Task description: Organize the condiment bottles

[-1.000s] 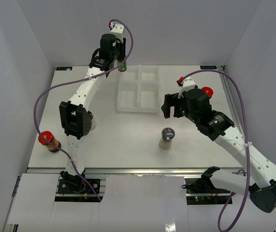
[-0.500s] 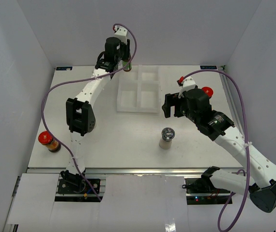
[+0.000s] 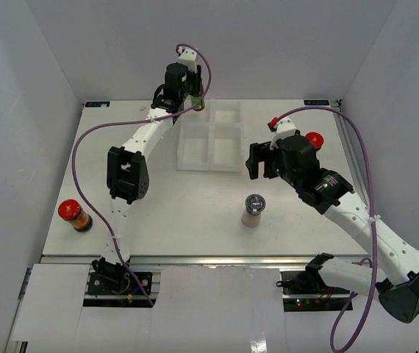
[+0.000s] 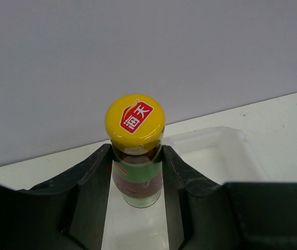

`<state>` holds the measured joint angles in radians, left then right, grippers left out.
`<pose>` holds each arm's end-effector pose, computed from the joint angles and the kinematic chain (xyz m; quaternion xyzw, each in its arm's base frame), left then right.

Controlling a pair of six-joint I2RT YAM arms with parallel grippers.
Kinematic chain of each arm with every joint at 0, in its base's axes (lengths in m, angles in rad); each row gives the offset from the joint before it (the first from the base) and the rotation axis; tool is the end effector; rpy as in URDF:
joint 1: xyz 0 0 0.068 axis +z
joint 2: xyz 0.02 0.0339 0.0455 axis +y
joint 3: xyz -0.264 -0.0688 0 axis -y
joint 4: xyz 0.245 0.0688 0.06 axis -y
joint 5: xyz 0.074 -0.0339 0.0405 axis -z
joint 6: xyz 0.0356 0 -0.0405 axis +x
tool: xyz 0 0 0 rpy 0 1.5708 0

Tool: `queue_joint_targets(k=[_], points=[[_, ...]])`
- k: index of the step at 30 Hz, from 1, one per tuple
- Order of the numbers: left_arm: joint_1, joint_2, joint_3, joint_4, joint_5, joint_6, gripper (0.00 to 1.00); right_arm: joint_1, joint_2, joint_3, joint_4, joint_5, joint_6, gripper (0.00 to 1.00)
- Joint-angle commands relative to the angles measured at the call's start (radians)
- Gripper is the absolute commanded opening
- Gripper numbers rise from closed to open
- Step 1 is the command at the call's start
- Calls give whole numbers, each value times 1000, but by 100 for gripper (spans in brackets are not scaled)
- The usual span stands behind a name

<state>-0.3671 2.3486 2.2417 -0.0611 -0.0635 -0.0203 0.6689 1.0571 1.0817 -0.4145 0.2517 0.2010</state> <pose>0.5265 -0.2000 0.3168 0.1116 0.7556 -0.1004 0.6376 0.1891 0.1382 0.3682 -0.1231 0.8179 0.1382 0.5448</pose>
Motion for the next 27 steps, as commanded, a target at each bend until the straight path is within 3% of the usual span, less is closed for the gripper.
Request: queue_joint_targets(k=[1, 27], points=[[-6, -33, 75, 188, 20, -13, 0, 0, 3, -3, 47, 25, -18, 90], [-10, 38, 13, 294, 5, 15, 0, 1, 1, -14, 54, 57, -33, 90]])
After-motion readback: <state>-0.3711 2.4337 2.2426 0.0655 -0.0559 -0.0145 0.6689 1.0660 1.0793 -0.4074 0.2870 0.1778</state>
